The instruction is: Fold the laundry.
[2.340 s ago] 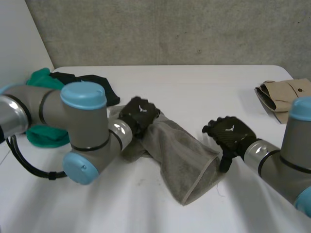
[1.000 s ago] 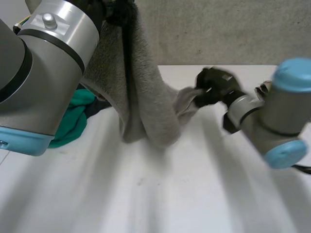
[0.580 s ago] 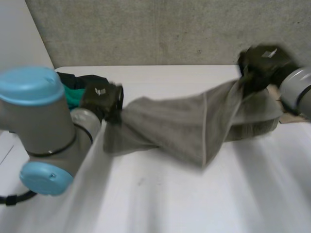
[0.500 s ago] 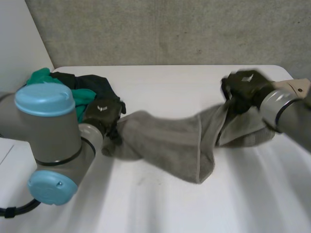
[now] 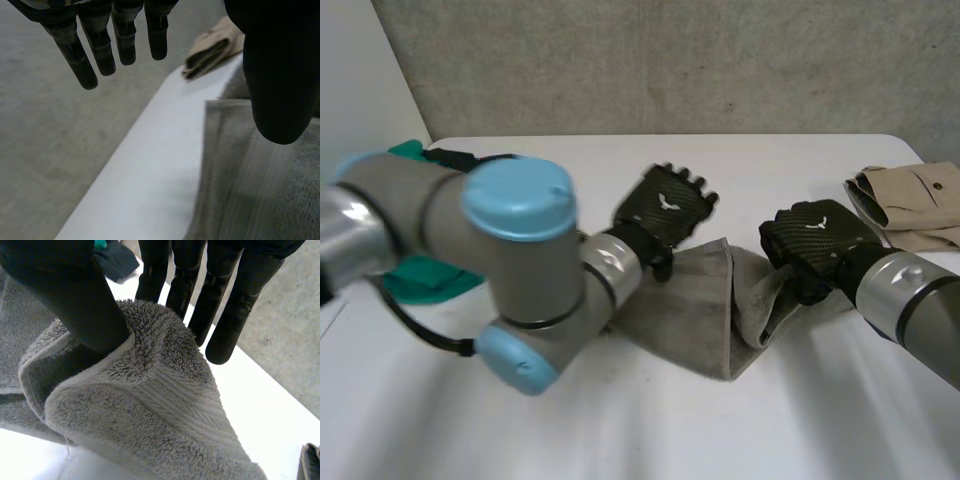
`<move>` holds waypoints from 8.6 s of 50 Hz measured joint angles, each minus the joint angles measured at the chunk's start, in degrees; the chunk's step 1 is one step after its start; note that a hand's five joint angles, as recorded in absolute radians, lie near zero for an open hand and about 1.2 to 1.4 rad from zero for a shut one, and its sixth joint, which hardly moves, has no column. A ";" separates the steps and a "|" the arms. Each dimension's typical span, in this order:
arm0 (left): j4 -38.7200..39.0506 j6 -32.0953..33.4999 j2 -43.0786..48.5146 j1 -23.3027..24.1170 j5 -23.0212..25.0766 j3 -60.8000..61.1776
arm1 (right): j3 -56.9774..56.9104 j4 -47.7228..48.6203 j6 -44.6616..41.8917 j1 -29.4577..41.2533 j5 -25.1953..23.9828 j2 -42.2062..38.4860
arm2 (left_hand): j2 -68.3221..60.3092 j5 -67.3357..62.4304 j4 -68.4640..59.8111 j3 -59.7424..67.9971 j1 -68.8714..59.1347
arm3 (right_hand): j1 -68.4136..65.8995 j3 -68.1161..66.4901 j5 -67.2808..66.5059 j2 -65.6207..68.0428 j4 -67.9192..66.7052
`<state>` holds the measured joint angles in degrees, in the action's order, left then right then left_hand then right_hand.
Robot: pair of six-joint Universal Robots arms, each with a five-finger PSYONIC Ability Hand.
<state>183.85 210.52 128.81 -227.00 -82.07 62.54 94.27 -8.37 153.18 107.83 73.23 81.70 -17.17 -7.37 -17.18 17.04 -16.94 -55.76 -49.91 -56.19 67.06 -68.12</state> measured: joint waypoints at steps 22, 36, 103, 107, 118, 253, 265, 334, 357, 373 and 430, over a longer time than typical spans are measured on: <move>-5.50 4.93 18.26 0.46 5.84 -18.13 | 4.46 0.16 -0.09 -3.54 -3.65 5.52 | -35.13 -34.10 -34.62 34.63 -35.71 | 0.00 0.00 0.00 0.00 0.00; -3.69 5.46 8.38 -1.20 -2.31 -10.20 | 1.10 2.23 -1.78 -7.58 -3.08 2.42 | -51.17 -48.76 -51.43 50.97 -46.49 | 0.00 0.00 0.00 0.00 0.00; 30.80 1.63 -9.56 -19.03 -12.91 22.88 | -9.97 16.01 -21.54 -6.03 0.13 -23.32 | -51.40 -49.64 -51.52 51.27 -47.57 | -0.25 0.00 -0.66 0.58 0.00; 30.69 1.60 -9.74 -19.10 -12.96 23.27 | -9.77 15.93 -19.78 -6.54 -0.03 -23.98 | -51.40 -49.64 -51.52 51.27 -47.57 | -0.25 0.00 -0.66 0.58 0.00; 29.53 -1.50 -12.63 -18.94 -12.97 24.06 | -10.12 13.60 13.07 -13.87 0.90 -23.97 | -51.40 -49.64 -51.52 51.27 -47.57 | 29.95 21.25 37.44 -38.00 39.40; 24.42 8.41 -11.40 -11.66 -19.80 25.03 | -11.48 15.68 -19.34 -29.75 2.58 -29.07 | 5.51 4.69 5.59 -5.04 6.05 | -0.50 -17.78 0.54 0.41 0.07; 24.06 8.38 -15.86 -12.79 -19.60 28.26 | -12.13 17.48 -31.21 -32.28 8.12 -24.28 | 5.51 4.69 5.59 -5.04 6.06 | -0.50 -17.78 0.51 0.41 0.05; 24.54 3.91 -18.66 -13.55 -19.47 30.96 | -49.86 2.17 26.06 -1.64 -1.66 -47.56 | 5.51 4.69 5.59 -5.04 6.05 | 35.72 26.35 42.88 -44.98 44.28; 24.46 3.95 -16.89 -13.98 -19.28 31.34 | -67.16 -2.36 26.21 3.65 -0.05 -61.44 | 5.51 4.69 5.59 -5.04 6.05 | 2.28 -12.58 4.98 -3.85 5.24; 24.08 3.91 -19.02 -15.43 -19.52 31.39 | -67.17 3.27 25.89 14.79 -3.91 -54.00 | 5.51 4.69 5.59 -5.04 6.06 | -0.20 -17.85 -0.01 -0.03 0.02; 8.19 0.70 6.05 -5.85 -19.48 6.93 | -10.23 18.05 1.33 -0.03 0.63 -28.59 | 5.51 4.69 5.59 -5.04 6.05 | 2.24 -16.18 2.22 -0.87 2.04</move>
<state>192.03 211.22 134.86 -232.85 -101.55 69.47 84.03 9.68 154.51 107.79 73.86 53.12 -11.66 -2.68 -11.58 12.00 -10.89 -53.52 -66.09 -53.97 66.19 -66.08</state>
